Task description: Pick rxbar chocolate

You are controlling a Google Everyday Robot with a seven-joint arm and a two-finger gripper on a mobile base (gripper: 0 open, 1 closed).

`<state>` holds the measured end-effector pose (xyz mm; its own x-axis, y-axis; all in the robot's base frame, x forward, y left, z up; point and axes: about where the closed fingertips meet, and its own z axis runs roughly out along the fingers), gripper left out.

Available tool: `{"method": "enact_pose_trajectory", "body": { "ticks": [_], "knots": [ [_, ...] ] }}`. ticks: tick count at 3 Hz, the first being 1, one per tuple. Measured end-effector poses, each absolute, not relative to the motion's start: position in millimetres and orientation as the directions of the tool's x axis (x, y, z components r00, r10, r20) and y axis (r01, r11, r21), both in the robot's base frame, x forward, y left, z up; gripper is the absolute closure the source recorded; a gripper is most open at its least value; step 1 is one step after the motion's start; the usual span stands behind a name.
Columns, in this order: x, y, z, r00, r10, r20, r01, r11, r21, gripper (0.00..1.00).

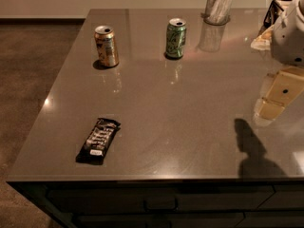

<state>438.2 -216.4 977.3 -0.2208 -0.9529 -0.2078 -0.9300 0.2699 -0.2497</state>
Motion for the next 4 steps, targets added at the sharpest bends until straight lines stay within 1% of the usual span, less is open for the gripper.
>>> {"method": "enact_pose_trajectory", "body": {
  "ticks": [1, 4],
  "knots": [
    [438, -216, 977, -0.221, -0.953, -0.208, -0.93, 0.27, -0.25, 0.0],
    [460, -156, 960, -0.121, -0.957, -0.264, -0.961, 0.18, -0.212, 0.0]
  ]
}}
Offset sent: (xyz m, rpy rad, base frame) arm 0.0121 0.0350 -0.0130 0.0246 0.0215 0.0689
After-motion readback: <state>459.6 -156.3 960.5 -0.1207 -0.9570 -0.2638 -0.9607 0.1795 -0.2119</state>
